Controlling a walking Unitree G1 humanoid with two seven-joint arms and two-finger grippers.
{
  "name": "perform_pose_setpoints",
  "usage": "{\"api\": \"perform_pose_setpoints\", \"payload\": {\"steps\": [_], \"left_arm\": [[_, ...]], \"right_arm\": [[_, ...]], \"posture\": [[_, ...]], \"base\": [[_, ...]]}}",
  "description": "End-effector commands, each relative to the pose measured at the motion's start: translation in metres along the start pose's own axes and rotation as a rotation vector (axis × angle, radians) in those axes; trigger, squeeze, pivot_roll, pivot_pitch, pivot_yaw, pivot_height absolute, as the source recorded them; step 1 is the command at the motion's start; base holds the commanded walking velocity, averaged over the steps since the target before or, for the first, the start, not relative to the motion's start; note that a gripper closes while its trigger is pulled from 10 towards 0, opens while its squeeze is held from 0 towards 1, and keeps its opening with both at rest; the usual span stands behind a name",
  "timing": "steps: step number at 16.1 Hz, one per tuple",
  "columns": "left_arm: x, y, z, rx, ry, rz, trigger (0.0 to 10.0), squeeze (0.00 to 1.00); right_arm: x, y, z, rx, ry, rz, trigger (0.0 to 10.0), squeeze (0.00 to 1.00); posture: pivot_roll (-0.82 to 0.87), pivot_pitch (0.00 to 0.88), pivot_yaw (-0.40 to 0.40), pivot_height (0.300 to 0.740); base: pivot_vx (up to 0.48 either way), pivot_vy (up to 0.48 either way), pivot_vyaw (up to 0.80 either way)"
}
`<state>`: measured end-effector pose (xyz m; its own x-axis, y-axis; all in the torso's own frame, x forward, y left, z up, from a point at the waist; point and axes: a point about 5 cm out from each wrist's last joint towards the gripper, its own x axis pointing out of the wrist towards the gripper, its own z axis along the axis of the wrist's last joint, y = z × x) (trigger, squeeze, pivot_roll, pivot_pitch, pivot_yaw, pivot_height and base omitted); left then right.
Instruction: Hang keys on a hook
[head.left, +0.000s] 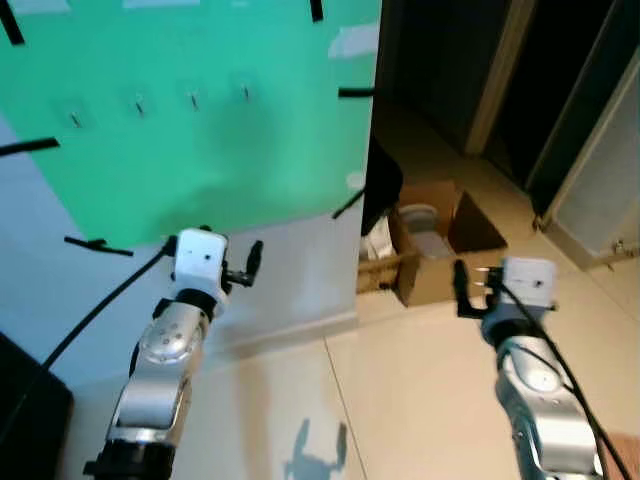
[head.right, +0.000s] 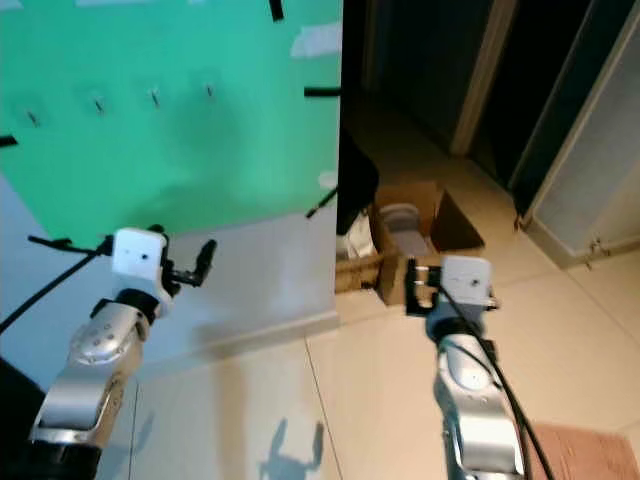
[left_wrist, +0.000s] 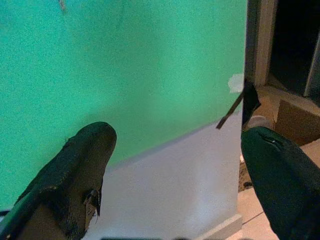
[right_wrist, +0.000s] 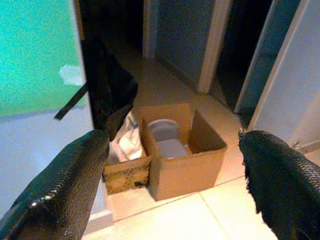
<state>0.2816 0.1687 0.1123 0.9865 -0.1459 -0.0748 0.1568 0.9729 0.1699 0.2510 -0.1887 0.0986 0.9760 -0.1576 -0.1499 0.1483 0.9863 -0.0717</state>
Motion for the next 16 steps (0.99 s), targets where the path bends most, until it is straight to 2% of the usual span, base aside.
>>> {"api": "perform_pose_setpoints", "payload": {"steps": [1, 8, 11, 13, 16], "left_arm": [[-0.0009, 0.0093, 0.0013, 0.013, -0.002, 0.020, 10.0, 0.10], [0.0001, 0.0096, 0.0012, 0.016, -0.006, 0.019, 10.0, 0.10], [0.0026, 0.0114, 0.0020, 0.013, -0.007, 0.028, 10.0, 0.07], [0.0061, 0.0089, -0.0032, 0.072, 0.055, 0.004, 10.0, 0.08], [0.0072, 0.0047, -0.0080, 0.071, 0.093, -0.024, 10.0, 0.07]], "right_arm": [[0.0008, 0.0097, 0.0005, 0.009, 0.002, 0.033, 10.0, 1.00], [0.0034, 0.0107, 0.0002, 0.005, 0.000, 0.036, 10.0, 1.00], [0.0048, 0.0142, 0.0013, -0.015, -0.003, 0.059, 10.0, 1.00], [0.0063, 0.0141, 0.0011, -0.012, 0.000, 0.058, 10.0, 1.00], [0.0081, 0.0145, 0.0015, -0.008, -0.001, 0.053, 10.0, 1.00]], "posture": [[-0.05, 0.000, 0.022, 0.740], [-0.05, 0.000, 0.020, 0.740], [-0.05, 0.000, 0.022, 0.740], [-0.05, 0.000, 0.022, 0.740], [-0.05, 0.000, 0.032, 0.740]], "base": [[0.364, 0.000, 0.00], [0.365, 0.000, 0.00], [0.233, 0.000, 0.71], [0.000, 0.000, 0.80], [0.000, 0.000, 0.80]]}}
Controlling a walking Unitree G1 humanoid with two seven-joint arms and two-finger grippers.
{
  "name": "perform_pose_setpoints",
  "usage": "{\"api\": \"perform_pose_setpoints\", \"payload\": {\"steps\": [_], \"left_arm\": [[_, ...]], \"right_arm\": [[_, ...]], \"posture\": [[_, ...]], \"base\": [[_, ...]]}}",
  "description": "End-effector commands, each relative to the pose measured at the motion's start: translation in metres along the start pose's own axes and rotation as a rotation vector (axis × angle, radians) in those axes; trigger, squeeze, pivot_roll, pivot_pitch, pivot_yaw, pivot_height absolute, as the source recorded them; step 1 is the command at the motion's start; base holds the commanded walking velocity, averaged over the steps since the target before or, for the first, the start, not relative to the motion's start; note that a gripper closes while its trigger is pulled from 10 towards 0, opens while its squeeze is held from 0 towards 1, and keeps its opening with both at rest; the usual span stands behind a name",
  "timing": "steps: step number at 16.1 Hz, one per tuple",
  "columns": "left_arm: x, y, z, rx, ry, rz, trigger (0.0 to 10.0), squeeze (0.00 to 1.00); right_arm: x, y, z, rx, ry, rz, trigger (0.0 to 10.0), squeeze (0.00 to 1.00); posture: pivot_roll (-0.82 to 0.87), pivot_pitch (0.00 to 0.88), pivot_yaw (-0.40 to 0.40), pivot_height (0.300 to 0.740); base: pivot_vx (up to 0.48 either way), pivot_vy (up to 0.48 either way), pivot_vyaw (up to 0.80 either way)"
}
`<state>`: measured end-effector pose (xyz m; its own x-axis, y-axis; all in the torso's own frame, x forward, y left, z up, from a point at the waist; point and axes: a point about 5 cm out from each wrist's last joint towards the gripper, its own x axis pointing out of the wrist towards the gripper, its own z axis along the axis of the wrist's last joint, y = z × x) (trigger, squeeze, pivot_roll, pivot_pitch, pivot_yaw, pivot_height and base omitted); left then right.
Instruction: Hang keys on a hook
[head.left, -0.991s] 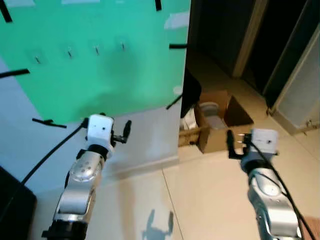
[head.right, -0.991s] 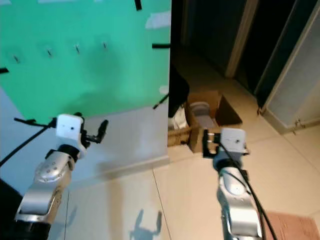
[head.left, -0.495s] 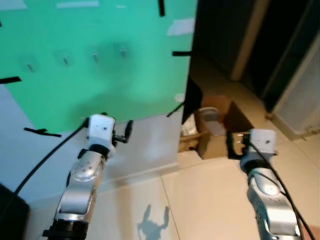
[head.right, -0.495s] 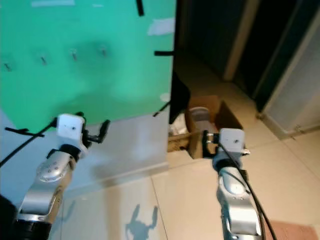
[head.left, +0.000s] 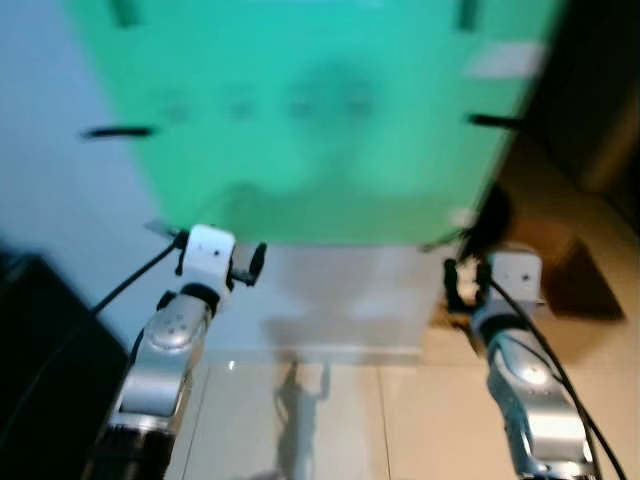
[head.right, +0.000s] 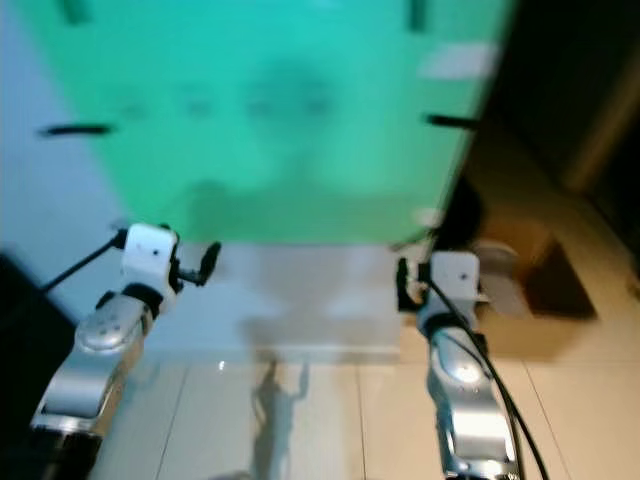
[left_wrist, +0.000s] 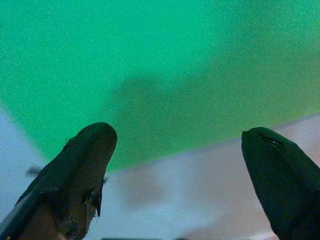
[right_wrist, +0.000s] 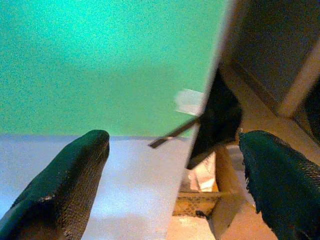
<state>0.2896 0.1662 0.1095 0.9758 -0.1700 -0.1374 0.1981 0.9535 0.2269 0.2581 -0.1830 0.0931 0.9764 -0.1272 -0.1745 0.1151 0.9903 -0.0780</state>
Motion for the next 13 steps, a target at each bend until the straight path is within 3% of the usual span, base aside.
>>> {"api": "perform_pose_setpoints", "payload": {"steps": [1, 4, 7, 13], "left_arm": [[-0.001, 0.005, -0.006, 0.002, 0.032, 0.012, 10.0, 0.07], [0.000, 0.005, 0.002, 0.041, -0.006, 0.020, 10.0, 0.04], [-0.002, 0.015, 0.007, -0.007, -0.072, 0.121, 10.0, 0.02], [-0.009, 0.016, 0.004, -0.009, -0.077, 0.142, 10.0, 0.00]], "right_arm": [[0.002, 0.007, 0.006, 0.003, -0.024, 0.020, 10.0, 1.00], [0.002, 0.006, 0.006, 0.008, -0.020, 0.019, 10.0, 1.00], [0.003, 0.003, 0.001, -0.034, -0.003, 0.004, 10.0, 1.00], [0.008, 0.001, 0.003, 0.011, -0.011, 0.007, 10.0, 1.00]], "posture": [[-0.05, 0.000, 0.031, 0.740], [-0.05, 0.000, 0.027, 0.740], [-0.05, 0.000, 0.019, 0.740], [-0.03, 0.000, -0.006, 0.740]], "base": [[0.000, 0.000, 0.80], [0.000, 0.000, 0.80], [0.000, 0.000, 0.80], [0.000, 0.000, 0.80]]}}
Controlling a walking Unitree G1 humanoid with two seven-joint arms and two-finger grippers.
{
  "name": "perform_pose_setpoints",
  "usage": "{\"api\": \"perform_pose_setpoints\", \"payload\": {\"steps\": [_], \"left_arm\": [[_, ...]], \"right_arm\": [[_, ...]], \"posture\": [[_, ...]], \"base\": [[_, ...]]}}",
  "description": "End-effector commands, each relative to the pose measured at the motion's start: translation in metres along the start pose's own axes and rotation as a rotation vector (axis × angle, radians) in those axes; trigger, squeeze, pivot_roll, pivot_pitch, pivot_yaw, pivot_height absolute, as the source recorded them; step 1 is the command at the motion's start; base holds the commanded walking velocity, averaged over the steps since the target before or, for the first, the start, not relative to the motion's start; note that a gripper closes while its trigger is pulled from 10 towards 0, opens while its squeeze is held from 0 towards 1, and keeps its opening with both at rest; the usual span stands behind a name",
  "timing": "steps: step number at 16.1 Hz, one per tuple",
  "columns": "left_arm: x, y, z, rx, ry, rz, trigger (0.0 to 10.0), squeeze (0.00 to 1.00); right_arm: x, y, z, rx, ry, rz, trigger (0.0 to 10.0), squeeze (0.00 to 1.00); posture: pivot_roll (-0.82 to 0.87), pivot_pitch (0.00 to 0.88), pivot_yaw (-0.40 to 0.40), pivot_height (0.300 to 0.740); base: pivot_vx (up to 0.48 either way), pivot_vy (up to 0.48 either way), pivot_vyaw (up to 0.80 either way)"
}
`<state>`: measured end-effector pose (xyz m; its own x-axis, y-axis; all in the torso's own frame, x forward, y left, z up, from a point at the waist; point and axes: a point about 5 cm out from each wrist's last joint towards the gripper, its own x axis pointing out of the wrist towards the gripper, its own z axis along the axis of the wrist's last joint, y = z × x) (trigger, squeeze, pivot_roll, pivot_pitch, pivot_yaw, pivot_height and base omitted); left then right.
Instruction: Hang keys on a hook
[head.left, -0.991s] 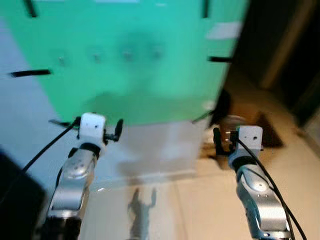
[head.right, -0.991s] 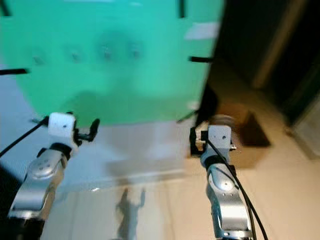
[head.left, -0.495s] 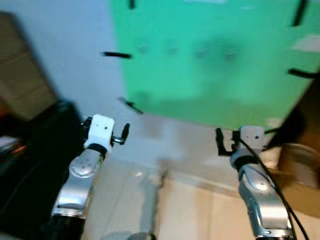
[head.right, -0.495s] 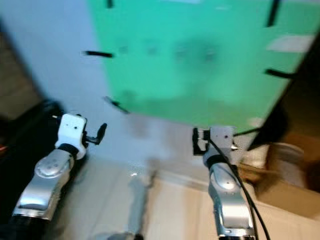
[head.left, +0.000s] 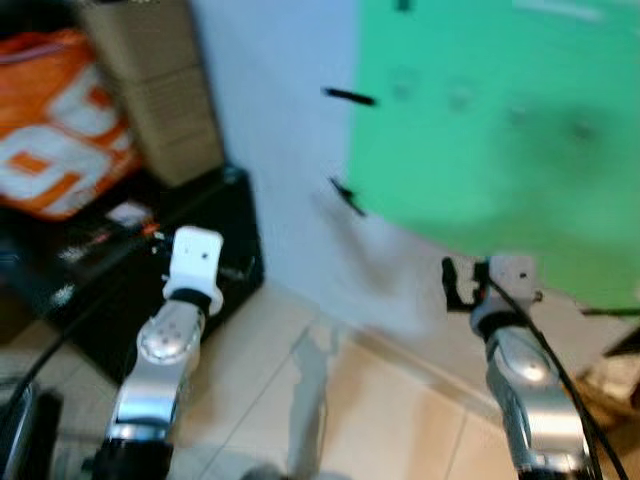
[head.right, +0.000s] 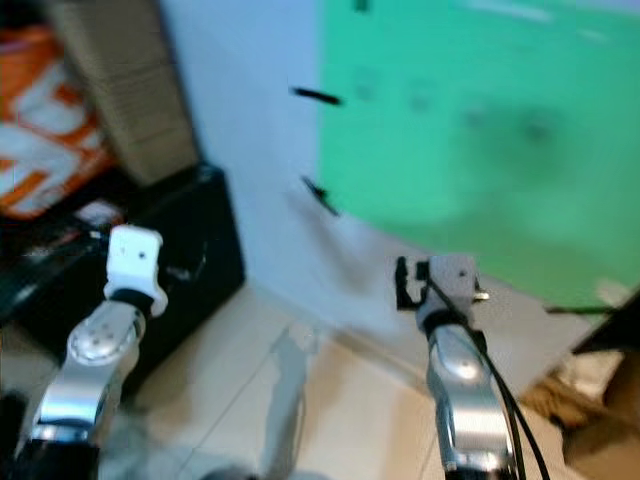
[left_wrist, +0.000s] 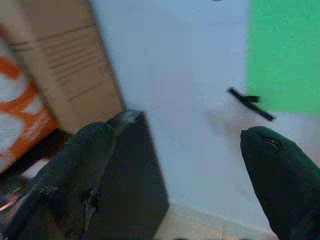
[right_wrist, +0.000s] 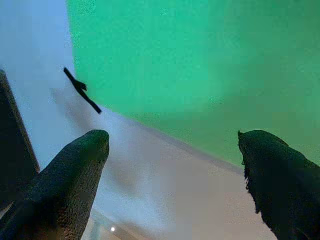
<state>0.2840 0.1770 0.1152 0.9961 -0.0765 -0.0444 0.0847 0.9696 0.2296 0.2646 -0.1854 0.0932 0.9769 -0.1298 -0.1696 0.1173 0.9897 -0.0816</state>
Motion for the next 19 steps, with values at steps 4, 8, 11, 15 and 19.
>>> {"api": "perform_pose_setpoints", "payload": {"steps": [4, 8, 11, 15, 19], "left_arm": [[0.0017, 0.0028, 0.0003, -0.001, 0.002, -0.004, 10.0, 0.03], [0.0028, -0.0008, 0.0005, -0.003, 0.004, -0.024, 10.0, 0.03], [0.0028, 0.0001, 0.0003, 0.000, 0.008, -0.029, 10.0, 0.03], [0.0034, 0.0009, 0.0007, 0.008, 0.009, -0.028, 10.0, 0.03], [0.0056, 0.0007, 0.0018, 0.008, 0.005, -0.029, 10.0, 0.03]], "right_arm": [[-0.0004, 0.0034, 0.0045, 0.022, -0.007, -0.002, 10.0, 1.00], [-0.0011, 0.0009, 0.0049, 0.000, -0.015, -0.037, 10.0, 1.00], [-0.0026, 0.0013, 0.0043, 0.011, -0.027, -0.038, 10.0, 1.00], [-0.0016, 0.0052, 0.0043, 0.008, -0.020, -0.020, 10.0, 1.00], [0.0005, 0.0050, 0.0051, 0.011, -0.019, -0.018, 10.0, 1.00]], "posture": [[-0.05, 0.000, 0.003, 0.740], [-0.05, 0.000, 0.009, 0.740], [-0.06, 0.000, 0.014, 0.740], [-0.05, 0.000, 0.007, 0.740], [-0.05, 0.000, 0.008, 0.740]], "base": [[0.065, 0.000, 0.40], [0.334, 0.000, 0.00], [0.361, 0.000, 0.00], [0.369, 0.000, 0.00], [0.371, 0.000, 0.00]]}}
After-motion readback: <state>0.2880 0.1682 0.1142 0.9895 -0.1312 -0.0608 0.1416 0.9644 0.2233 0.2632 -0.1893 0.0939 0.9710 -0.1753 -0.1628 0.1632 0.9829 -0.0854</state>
